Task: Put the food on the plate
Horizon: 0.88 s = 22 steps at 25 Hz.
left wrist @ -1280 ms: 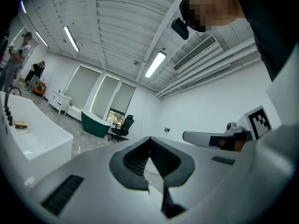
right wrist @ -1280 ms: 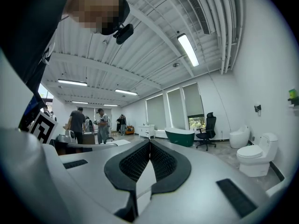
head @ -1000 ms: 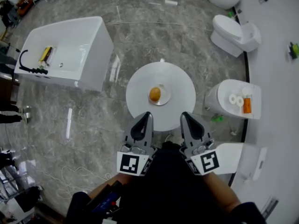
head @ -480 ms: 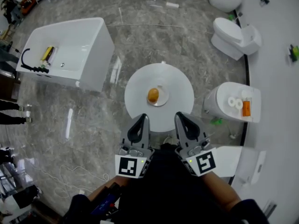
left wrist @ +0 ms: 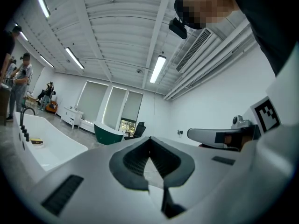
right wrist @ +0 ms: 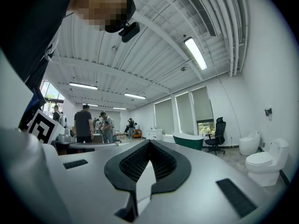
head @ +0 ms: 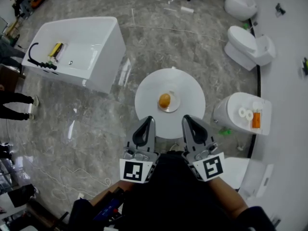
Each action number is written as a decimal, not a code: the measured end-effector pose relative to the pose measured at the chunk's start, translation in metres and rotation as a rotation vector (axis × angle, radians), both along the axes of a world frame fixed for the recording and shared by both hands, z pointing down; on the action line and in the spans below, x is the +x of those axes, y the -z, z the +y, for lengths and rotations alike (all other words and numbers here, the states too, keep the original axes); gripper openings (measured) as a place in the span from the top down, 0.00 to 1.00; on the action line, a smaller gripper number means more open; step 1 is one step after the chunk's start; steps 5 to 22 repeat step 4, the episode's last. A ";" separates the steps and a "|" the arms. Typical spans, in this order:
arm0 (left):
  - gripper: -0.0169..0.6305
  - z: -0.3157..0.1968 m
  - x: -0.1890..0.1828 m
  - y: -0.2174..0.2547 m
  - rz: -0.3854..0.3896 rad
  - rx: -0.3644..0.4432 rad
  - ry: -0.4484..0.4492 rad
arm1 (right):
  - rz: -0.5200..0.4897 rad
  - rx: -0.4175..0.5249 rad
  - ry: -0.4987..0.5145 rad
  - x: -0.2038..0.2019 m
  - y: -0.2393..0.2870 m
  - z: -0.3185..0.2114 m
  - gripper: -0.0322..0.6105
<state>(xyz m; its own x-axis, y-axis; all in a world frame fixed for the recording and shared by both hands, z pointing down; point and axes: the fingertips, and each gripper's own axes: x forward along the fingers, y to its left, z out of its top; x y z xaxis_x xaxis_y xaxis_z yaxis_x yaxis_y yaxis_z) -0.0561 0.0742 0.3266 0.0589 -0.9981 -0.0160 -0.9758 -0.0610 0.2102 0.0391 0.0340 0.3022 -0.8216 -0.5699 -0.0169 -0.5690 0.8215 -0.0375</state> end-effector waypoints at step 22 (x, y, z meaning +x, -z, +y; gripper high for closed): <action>0.97 0.002 -0.009 0.003 0.001 0.004 0.011 | 0.003 -0.004 -0.001 -0.007 0.001 0.002 0.94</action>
